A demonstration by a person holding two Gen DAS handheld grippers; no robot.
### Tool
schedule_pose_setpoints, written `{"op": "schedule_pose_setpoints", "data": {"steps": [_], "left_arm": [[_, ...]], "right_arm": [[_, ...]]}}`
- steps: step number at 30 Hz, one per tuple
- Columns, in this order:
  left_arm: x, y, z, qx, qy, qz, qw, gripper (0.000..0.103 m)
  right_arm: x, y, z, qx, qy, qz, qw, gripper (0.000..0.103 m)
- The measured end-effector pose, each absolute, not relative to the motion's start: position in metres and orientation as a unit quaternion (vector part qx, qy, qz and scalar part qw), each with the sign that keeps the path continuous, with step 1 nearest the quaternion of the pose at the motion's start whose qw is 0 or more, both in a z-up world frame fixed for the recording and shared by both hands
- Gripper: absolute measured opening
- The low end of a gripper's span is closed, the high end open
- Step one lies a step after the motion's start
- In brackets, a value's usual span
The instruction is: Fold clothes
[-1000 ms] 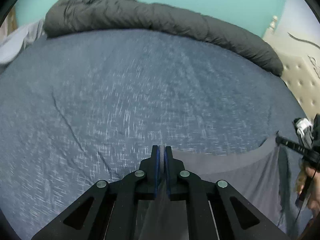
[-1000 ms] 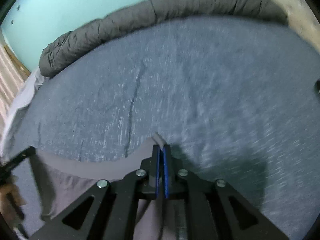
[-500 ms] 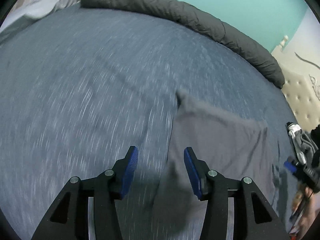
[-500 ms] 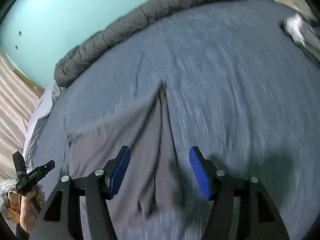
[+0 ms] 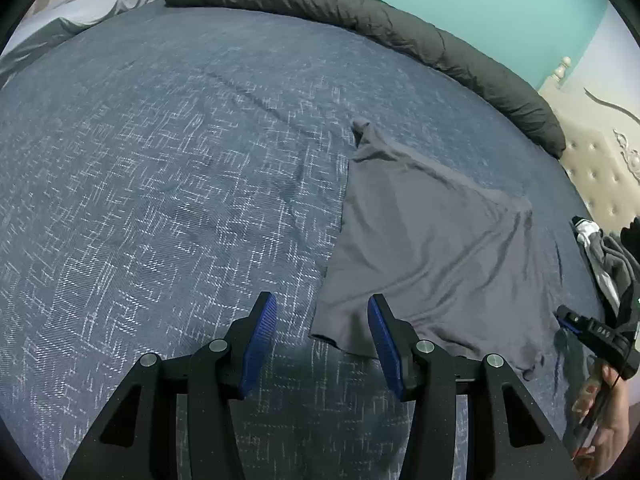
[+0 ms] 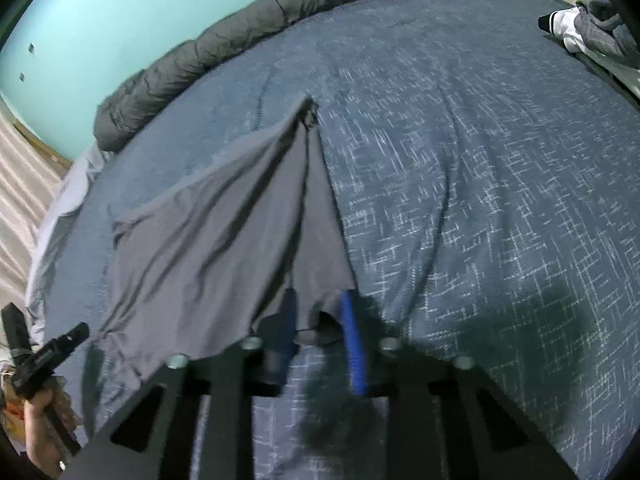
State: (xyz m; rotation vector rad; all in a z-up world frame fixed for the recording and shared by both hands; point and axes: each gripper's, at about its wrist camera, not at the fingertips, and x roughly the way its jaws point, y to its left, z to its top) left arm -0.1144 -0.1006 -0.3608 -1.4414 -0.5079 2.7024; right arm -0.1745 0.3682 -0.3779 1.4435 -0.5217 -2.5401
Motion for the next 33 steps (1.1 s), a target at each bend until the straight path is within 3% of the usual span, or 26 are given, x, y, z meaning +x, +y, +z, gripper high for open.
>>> {"op": "schedule_pose_setpoints", "data": {"steps": [1,3,12,28,32,33], "left_arm": [[-0.116,-0.099,-0.362,-0.466,-0.162,0.87,0.019,0.052],[-0.119,-0.096,-0.365,-0.47,-0.158,0.868,0.02,0.052],[-0.121,-0.095,-0.371,-0.477,-0.161,0.863,0.025,0.052],[-0.118,-0.111,-0.37,-0.476,-0.179,0.861,0.021,0.052],[-0.119,-0.115,-0.371,-0.477,-0.189,0.858,0.023,0.052],[-0.119,-0.116,-0.37,-0.477,-0.189,0.858,0.022,0.052]], "right_arm": [[-0.176,0.368,-0.379,0.485,-0.174,-0.853,0.086,0.003],[-0.177,0.369,-0.377,0.481,-0.174,-0.855,0.085,0.002],[-0.166,0.413,-0.35,0.425,-0.213,-0.878,0.059,0.001],[-0.17,0.447,-0.388,0.45,-0.274,-0.849,0.017,0.001],[-0.172,0.439,-0.38,0.448,-0.249,-0.858,0.004,0.012],[-0.17,0.436,-0.373,0.439,-0.238,-0.866,0.004,0.023]]}}
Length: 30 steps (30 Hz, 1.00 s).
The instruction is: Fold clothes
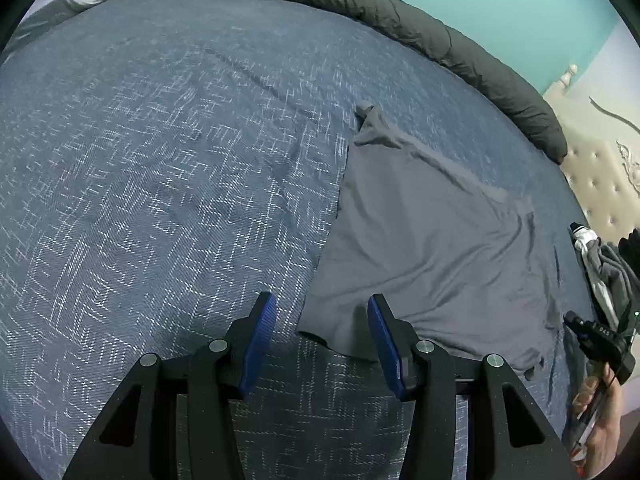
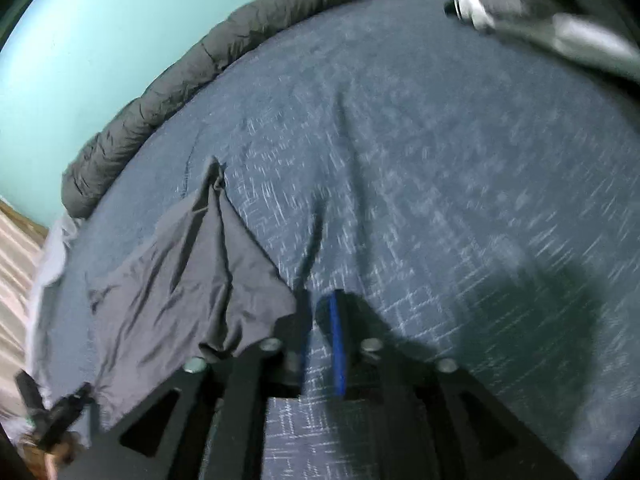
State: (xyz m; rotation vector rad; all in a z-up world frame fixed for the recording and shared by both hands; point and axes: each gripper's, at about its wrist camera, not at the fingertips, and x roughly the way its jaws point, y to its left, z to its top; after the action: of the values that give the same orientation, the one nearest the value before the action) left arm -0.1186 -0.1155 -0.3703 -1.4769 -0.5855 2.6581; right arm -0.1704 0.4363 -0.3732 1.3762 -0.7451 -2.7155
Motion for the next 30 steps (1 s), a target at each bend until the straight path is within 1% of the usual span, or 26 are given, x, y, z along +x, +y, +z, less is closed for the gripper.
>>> {"op": "schedule_pose_setpoints", "data": {"steps": [1,5,8,10,11,13,15,18,21,25,29,30], "left_arm": [[-0.118,-0.116,-0.37,-0.477,-0.189,0.858,0.022,0.052],[-0.118,-0.117,-0.368,-0.476,-0.186,0.859,0.021,0.052],[-0.117,-0.116,-0.367,-0.476,-0.181,0.86,0.022,0.052],[-0.117,-0.117,-0.367,-0.476,-0.18,0.861,0.022,0.052],[-0.117,-0.119,-0.367,-0.476,-0.18,0.861,0.022,0.052],[-0.117,-0.12,-0.368,-0.477,-0.18,0.86,0.022,0.052],[-0.115,-0.123,-0.368,-0.477,-0.18,0.86,0.022,0.052],[-0.117,-0.125,-0.368,-0.477,-0.182,0.86,0.021,0.052],[-0.118,-0.128,-0.368,-0.477,-0.183,0.86,0.021,0.052],[-0.118,-0.133,-0.369,-0.479,-0.191,0.856,0.023,0.052],[-0.118,-0.133,-0.371,-0.482,-0.199,0.852,0.032,0.052],[-0.129,-0.125,-0.372,-0.483,-0.201,0.852,0.034,0.052]], "right_arm": [[-0.169,0.434,-0.368,0.43,-0.234,-0.872,0.01,0.032],[-0.172,0.412,-0.352,0.411,-0.185,-0.891,0.048,0.033],[-0.183,0.39,-0.358,0.435,-0.158,-0.883,0.079,0.033],[-0.19,0.379,-0.369,0.46,-0.132,-0.874,0.079,0.032],[-0.192,0.376,-0.373,0.469,-0.121,-0.872,0.076,0.031],[-0.195,0.377,-0.377,0.476,-0.12,-0.869,0.07,0.011],[-0.194,0.384,-0.378,0.474,-0.132,-0.868,0.062,0.004],[-0.187,0.394,-0.374,0.463,-0.162,-0.87,0.053,0.003],[-0.181,0.403,-0.364,0.443,-0.175,-0.878,0.039,0.003],[-0.177,0.413,-0.363,0.436,-0.214,-0.873,0.04,0.003],[-0.176,0.415,-0.37,0.453,-0.207,-0.866,0.038,0.003],[-0.172,0.421,-0.371,0.452,-0.213,-0.865,0.029,0.002]]}}
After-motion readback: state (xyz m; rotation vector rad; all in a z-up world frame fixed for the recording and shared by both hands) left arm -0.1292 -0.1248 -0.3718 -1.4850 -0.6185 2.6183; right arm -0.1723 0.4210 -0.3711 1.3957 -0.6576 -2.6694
